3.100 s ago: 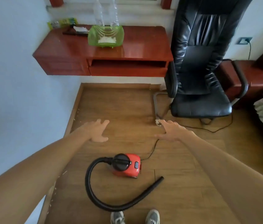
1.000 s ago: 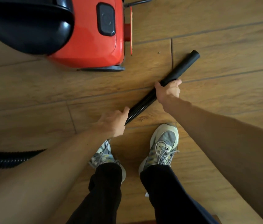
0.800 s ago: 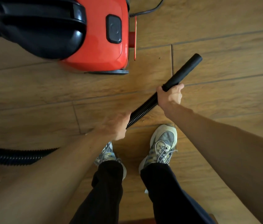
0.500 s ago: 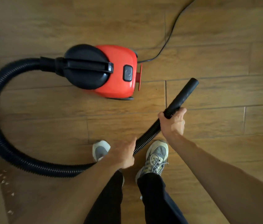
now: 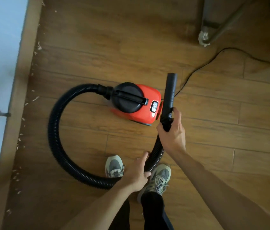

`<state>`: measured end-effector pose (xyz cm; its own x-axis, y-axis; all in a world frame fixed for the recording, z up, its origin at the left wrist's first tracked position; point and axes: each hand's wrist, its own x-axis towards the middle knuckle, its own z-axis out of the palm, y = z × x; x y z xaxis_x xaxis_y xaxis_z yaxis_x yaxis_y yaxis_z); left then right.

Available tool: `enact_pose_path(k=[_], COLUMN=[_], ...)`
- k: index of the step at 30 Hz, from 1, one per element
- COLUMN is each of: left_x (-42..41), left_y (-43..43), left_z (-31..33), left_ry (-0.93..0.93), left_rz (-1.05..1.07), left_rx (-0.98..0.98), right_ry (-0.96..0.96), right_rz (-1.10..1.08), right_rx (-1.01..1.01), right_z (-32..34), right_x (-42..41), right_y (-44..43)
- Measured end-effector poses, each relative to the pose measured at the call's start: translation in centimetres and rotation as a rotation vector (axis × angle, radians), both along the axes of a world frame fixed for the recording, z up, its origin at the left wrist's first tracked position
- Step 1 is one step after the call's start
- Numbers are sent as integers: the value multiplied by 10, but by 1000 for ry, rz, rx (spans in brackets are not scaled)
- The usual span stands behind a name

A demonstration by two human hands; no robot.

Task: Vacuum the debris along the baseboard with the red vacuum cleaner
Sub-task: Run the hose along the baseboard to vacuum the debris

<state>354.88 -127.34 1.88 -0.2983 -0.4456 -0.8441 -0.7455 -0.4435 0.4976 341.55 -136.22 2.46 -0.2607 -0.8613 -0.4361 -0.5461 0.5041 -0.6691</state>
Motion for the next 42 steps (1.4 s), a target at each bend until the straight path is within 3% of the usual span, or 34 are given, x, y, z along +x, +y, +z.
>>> enact_pose_path(k=[8, 16, 22, 31, 36, 42], left_x=[84, 150, 183, 202, 187, 176], left_y=[-9, 9, 23, 52, 49, 52], left_z=[40, 48, 64, 53, 45, 42], left_ry=[87, 219, 405, 495, 481, 402], left_rz=[362, 630, 980, 1452, 1723, 1954], left_rx=[61, 145, 174, 120, 22, -178], right_ry=[-174, -363, -445, -435, -407, -282], right_rz=[671, 1056, 1156, 1252, 1347, 1421], right_rx=[119, 282, 461, 696, 907, 973], right_z=[65, 84, 63, 34, 28, 12], right_x=[103, 189, 261, 331, 350, 374], right_y=[-41, -69, -68, -52, -56, -50])
